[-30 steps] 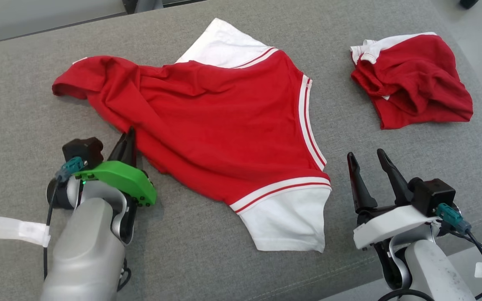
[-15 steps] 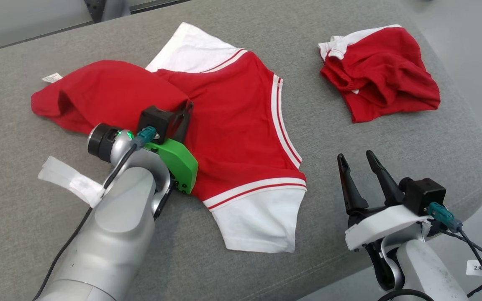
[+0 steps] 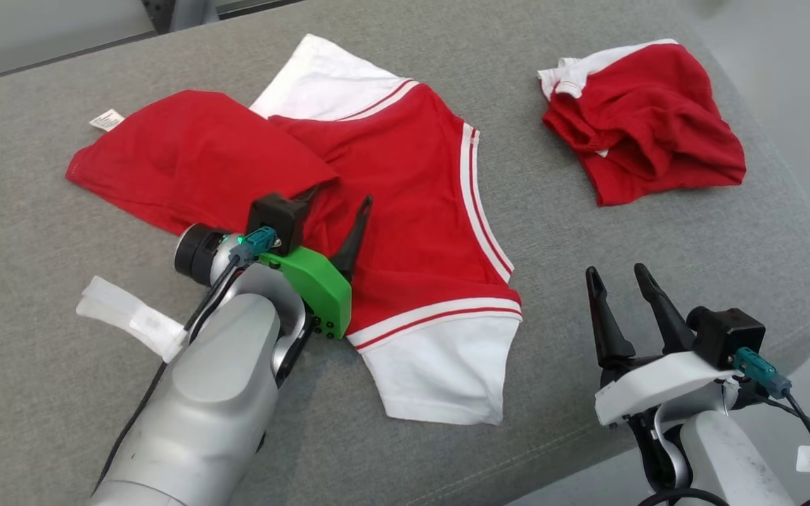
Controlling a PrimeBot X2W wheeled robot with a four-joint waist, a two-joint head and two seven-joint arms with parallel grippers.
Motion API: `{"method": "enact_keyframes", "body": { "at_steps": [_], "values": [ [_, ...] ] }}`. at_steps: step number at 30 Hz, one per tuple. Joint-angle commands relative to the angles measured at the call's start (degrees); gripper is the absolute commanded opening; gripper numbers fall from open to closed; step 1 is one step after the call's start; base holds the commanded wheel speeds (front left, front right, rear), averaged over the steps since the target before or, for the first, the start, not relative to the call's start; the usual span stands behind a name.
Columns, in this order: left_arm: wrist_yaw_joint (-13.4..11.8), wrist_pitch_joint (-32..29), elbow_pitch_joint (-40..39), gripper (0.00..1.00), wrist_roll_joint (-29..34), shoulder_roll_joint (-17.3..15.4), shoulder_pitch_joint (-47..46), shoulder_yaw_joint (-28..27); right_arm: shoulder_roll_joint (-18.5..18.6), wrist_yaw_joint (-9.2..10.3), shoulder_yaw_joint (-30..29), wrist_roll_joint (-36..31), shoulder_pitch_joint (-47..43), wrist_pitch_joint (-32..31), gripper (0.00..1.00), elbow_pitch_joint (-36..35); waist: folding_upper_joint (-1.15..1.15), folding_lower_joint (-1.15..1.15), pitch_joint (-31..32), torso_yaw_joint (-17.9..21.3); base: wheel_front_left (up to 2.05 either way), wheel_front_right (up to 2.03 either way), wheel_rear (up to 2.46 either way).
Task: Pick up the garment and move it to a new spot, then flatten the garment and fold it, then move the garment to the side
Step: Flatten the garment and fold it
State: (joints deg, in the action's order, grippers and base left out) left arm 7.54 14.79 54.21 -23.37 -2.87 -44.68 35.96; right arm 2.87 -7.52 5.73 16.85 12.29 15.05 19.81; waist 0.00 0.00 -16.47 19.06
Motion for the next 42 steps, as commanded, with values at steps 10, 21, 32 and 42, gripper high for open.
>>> {"method": "enact_keyframes", "body": {
  "at_steps": [10,21,32,42],
  "values": [
    [-1.53,0.28,-14.68,1.0,2.13,-0.87,12.17,-9.11,0.16,0.08,-0.05,-1.47,-0.71,0.16,1.0,0.68,0.0,0.0,5.01,-9.79,0.0,0.0,0.0],
    [-0.44,0.29,-13.38,1.0,2.65,-0.27,15.74,-10.54,0.14,0.07,0.38,-1.71,-0.64,0.16,1.0,1.2,0.0,0.0,4.59,-8.22,0.0,0.0,0.0],
    [-0.03,0.3,-8.72,1.0,-1.23,-0.19,11.64,-7.14,0.12,0.07,0.24,-0.69,0.04,0.16,1.0,0.43,0.0,0.0,2.31,-3.97,0.0,0.0,0.0],
    [-0.01,0.3,-6.48,1.0,-4.78,-0.3,9.38,-8.62,0.11,0.07,0.1,0.02,0.06,0.16,1.0,0.21,0.0,0.0,1.79,-1.92,0.0,0.0,0.0]
  ]
}}
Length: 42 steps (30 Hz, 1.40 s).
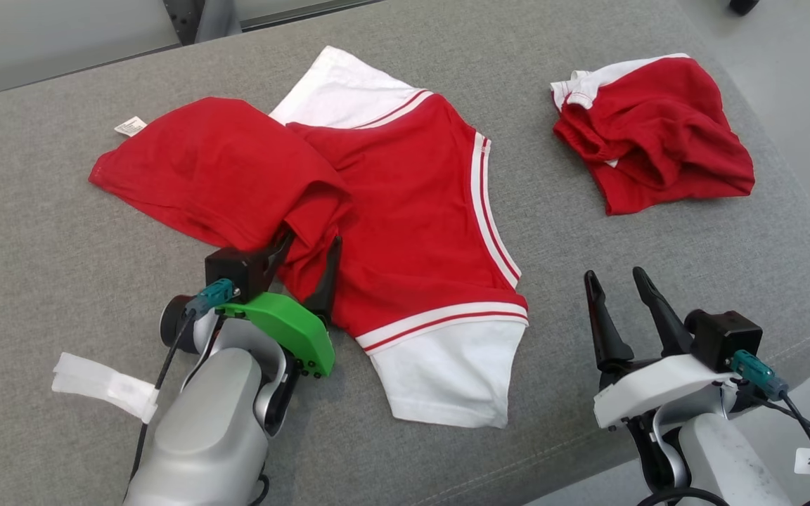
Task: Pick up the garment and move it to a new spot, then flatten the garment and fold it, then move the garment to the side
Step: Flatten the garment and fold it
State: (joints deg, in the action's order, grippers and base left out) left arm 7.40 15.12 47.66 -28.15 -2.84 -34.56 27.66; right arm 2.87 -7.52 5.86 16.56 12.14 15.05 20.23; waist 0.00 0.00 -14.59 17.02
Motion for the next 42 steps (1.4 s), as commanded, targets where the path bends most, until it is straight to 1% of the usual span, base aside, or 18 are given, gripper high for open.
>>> {"method": "enact_keyframes", "body": {
  "at_steps": [1,8,9,10,11,12,13,17,20,25,31,36,40,41,42],
  "values": [
    [0.13,-0.03,0.22,1.0,0.17,-0.4,-0.93,-0.73,0.11,0.07,-0.06,0.31,0.13,0.16,1.0,-0.29,0.0,0.0,-0.12,0.13,0.0,0.0,0.0],
    [0.07,-0.03,0.13,1.0,0.25,-0.44,-1.7,-3.06,0.11,0.07,-0.21,0.37,0.43,0.16,1.0,-0.48,0.0,0.0,-0.45,-0.23,0.0,0.0,0.0],
    [0.07,-0.03,0.15,0.95,0.24,-0.43,-1.77,-3.43,0.11,0.07,-0.13,0.35,0.55,0.16,1.0,-0.44,0.0,0.0,-0.5,-0.3,0.0,0.0,0.0],
    [0.07,-0.03,0.35,0.62,-0.35,-0.42,-1.6,-3.79,0.11,0.07,0.02,0.34,0.66,0.16,1.0,-0.42,0.0,0.0,-0.52,-0.32,0.0,0.0,0.0],
    [0.07,-0.03,0.42,0.41,-0.63,-0.39,-1.69,-4.01,0.11,0.07,0.12,0.34,0.7,0.16,1.0,-0.41,0.0,0.0,-0.55,-0.31,0.0,0.0,0.0],
    [0.07,-0.03,0.5,0.06,-0.39,-0.36,-2.03,-3.85,0.11,0.07,0.28,0.3,0.79,0.16,1.0,-0.38,0.0,0.0,-0.58,-0.27,0.0,0.0,0.0],
    [0.07,-0.03,0.74,0.0,-0.19,-0.41,-2.25,-3.63,0.11,0.07,0.39,0.22,0.9,0.16,1.0,-0.34,0.0,0.0,-0.61,-0.23,0.0,0.0,0.0],
    [0.07,-0.03,0.12,0.0,-0.35,-0.81,-2.67,-3.15,0.12,0.08,-0.16,0.1,0.77,0.16,1.0,-0.29,0.0,0.0,-0.49,-0.55,0.0,0.0,0.0],
    [0.07,-0.02,-2.62,0.0,0.6,-1.14,-1.66,-4.15,0.1,0.07,-1.25,-0.1,-0.14,0.16,1.0,-0.08,0.0,0.0,0.35,-2.04,0.0,0.0,0.0],
    [-0.25,-0.02,-10.99,0.0,4.3,-1.42,0.71,-9.3,0.11,0.07,-2.68,-0.35,-1.28,0.16,1.0,0.18,0.0,0.0,2.67,-7.24,0.0,0.0,0.0],
    [-1.0,-0.03,-21.06,0.0,12.51,-2.09,2.41,-12.95,0.12,0.07,-2.14,0.03,-1.57,0.16,1.0,1.09,0.0,0.0,5.28,-14.62,0.0,0.0,0.0],
    [-2.4,-0.03,-23.0,0.0,17.89,-3.61,4.51,-13.43,0.15,0.07,-1.63,1.1,-2.79,0.16,1.0,1.98,0.0,0.0,7.01,-18.85,0.0,0.0,0.0],
    [-4.64,-0.03,-19.84,0.0,21.28,-5.19,7.95,-12.92,0.16,0.07,-1.68,1.49,-3.47,0.16,1.0,2.7,0.0,0.0,7.93,-20.6,0.0,0.0,0.0],
    [-5.03,-0.03,-17.96,0.1,21.38,-5.26,9.13,-12.93,0.15,0.07,-1.66,1.52,-3.64,0.16,1.0,2.9,0.0,0.0,8.06,-20.81,0.0,0.0,0.0],
    [-5.27,-0.4,-14.85,0.5,21.21,-5.42,10.61,-12.99,0.15,0.07,-1.56,1.54,-3.77,0.16,1.0,3.1,0.0,0.0,8.19,-20.88,0.0,0.0,0.0]
  ]
}}
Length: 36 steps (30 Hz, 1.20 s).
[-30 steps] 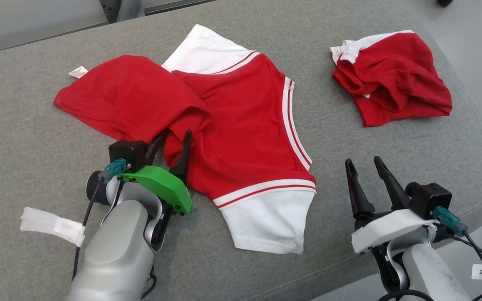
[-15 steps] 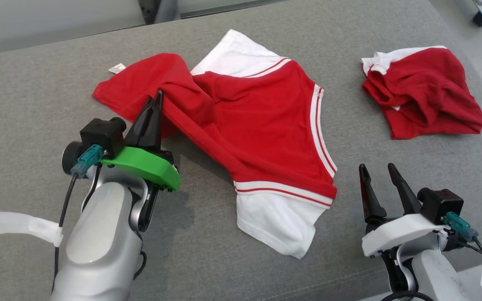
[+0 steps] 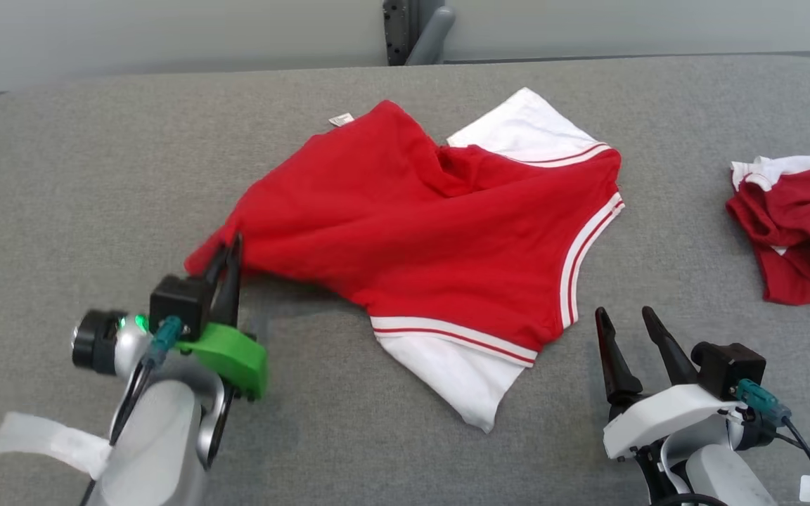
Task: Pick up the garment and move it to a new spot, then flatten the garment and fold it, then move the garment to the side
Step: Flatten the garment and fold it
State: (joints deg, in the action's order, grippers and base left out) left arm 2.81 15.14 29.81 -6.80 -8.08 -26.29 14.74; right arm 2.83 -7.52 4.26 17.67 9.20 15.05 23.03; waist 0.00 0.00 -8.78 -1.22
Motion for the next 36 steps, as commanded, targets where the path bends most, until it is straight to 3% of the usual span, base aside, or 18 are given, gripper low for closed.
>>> {"method": "enact_keyframes", "body": {
  "at_steps": [1,7,12,22,36],
  "values": [
    [-0.65,-0.45,5.41,1.0,-0.88,0.11,3.22,-0.24,0.2,0.07,0.12,0.45,-0.91,0.16,1.0,0.44,0.0,0.0,2.56,-2.66,0.0,0.0,0.0],
    [1.32,-0.43,18.62,1.0,-4.98,2.72,9.0,-0.15,0.19,0.07,0.1,-0.14,-1.16,0.15,1.0,1.28,0.0,0.0,3.7,-1.54,0.0,0.0,0.0],
    [1.3,-0.17,21.99,1.0,-7.14,3.68,11.13,-1.37,0.21,0.07,-0.61,-0.87,-2.09,0.16,1.0,1.42,0.0,0.0,4.8,-1.08,0.0,0.0,0.0],
    [-1.22,-0.01,12.75,1.0,-7.8,1.4,8.88,-9.06,0.2,0.07,-0.47,-2.16,-0.79,0.16,1.0,-0.06,0.0,0.0,2.81,0.83,0.0,0.0,0.0],
    [0.18,-0.05,18.62,1.0,-6.89,-1.21,-1.22,-14.02,0.16,0.07,-0.25,-3.75,2.85,0.16,1.0,-1.09,0.0,0.0,-4.34,4.78,0.0,0.0,0.0]
  ]
}}
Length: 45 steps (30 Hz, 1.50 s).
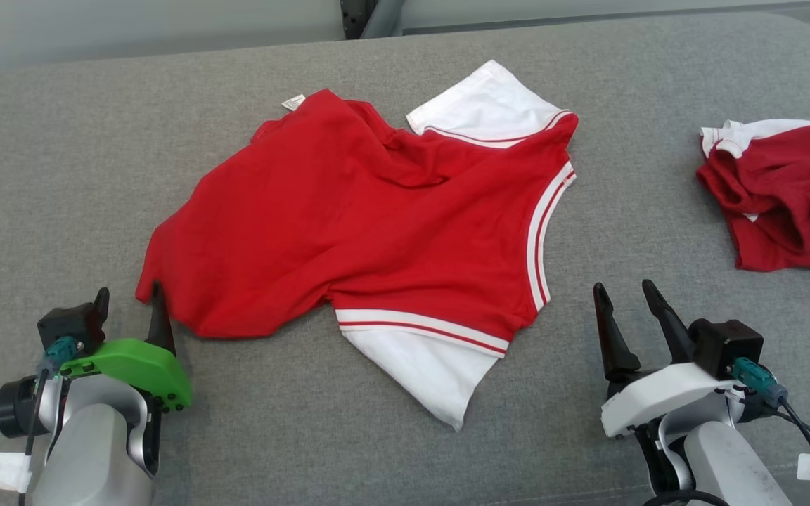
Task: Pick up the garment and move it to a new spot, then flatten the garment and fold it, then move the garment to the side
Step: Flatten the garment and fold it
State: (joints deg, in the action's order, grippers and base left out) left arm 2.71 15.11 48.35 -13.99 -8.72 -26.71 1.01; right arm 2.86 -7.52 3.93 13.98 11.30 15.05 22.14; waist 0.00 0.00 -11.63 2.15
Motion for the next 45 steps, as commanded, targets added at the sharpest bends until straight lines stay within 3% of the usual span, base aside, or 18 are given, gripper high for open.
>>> {"method": "enact_keyframes", "body": {
  "at_steps": [1,2,3,5,6,8,9,15,25,29,30,31,37,45],
  "values": [
    [0.28,-0.03,0.77,1.0,0.44,-0.69,-1.33,-0.45,0.14,0.07,0.19,-0.09,0.99,0.16,1.0,-0.3,0.0,0.0,-1.83,1.69,0.0,0.0,0.0],
    [0.37,-0.02,1.3,0.95,0.52,-0.81,-1.86,-0.68,0.15,0.07,0.35,-0.07,1.17,0.16,1.0,-0.39,0.0,0.0,-2.16,1.95,0.0,0.0,0.0],
    [0.42,-0.02,1.95,0.84,0.57,-0.86,-2.19,-0.83,0.14,0.07,0.5,-0.04,1.29,0.16,1.0,-0.44,0.0,0.0,-2.47,2.19,0.0,0.0,0.0],
    [0.66,-0.02,3.51,0.8,0.46,-0.85,-2.89,-1.2,0.16,0.07,0.61,-0.07,1.65,0.16,1.0,-0.61,0.0,0.0,-2.96,2.55,0.0,0.0,0.0],
    [0.83,-0.02,3.86,0.7,0.53,-0.86,-3.32,-1.34,0.16,0.07,0.6,-0.15,1.82,0.16,1.0,-0.67,0.0,0.0,-3.16,2.69,0.0,0.0,0.0],
    [0.94,-0.02,4.38,0.35,0.75,-0.77,-3.91,-1.62,0.15,0.07,0.36,-0.32,1.99,0.16,1.0,-0.78,0.0,0.0,-3.48,2.8,0.0,0.0,0.0],
    [1.06,-0.02,4.6,0.0,0.71,-0.63,-3.99,-1.72,0.15,0.07,0.25,-0.44,1.98,0.16,1.0,-0.83,0.0,0.0,-3.58,2.81,0.0,0.0,0.0],
    [0.07,-0.02,-0.23,0.0,1.69,-0.69,-3.27,-3.38,0.15,0.07,-0.55,-0.57,1.64,0.15,1.0,-0.75,0.0,0.0,-3.11,2.15,0.0,0.0,0.0],
    [-1.23,-0.01,-22.15,0.0,7.03,-0.64,2.28,-8.13,0.15,0.07,-0.81,1.24,-0.3,0.16,1.0,0.31,0.0,0.0,0.16,-4.26,0.0,0.0,0.0],
    [-1.54,-0.03,-20.35,0.0,8.7,-1.59,5.83,-9.97,0.18,0.07,0.38,1.68,0.53,0.16,1.0,0.75,0.0,0.0,0.25,-5.29,0.0,0.0,0.0],
    [-1.7,-0.03,-17.71,0.64,8.7,-1.73,6.78,-10.39,0.18,0.07,0.7,1.7,0.76,0.15,1.0,0.84,0.0,0.0,0.25,-5.14,0.0,0.0,0.0],
    [-1.45,-0.06,-14.5,1.0,8.1,-1.46,7.61,-10.73,0.17,0.07,1.06,1.76,0.9,0.15,1.0,0.94,0.0,0.0,0.3,-4.82,0.0,0.0,0.0],
    [-0.76,-0.02,-6.42,1.0,8.3,0.48,11.66,-11.02,0.13,0.07,0.31,1.61,-0.67,0.16,1.0,1.2,0.0,0.0,2.28,-3.01,0.0,0.0,0.0],
    [0.37,-0.02,-11.09,1.0,7.58,4.79,17.97,-9.93,0.14,0.07,-0.26,1.96,-2.96,0.16,1.0,1.26,0.0,0.0,6.07,-3.36,0.0,0.0,0.0]
  ]
}}
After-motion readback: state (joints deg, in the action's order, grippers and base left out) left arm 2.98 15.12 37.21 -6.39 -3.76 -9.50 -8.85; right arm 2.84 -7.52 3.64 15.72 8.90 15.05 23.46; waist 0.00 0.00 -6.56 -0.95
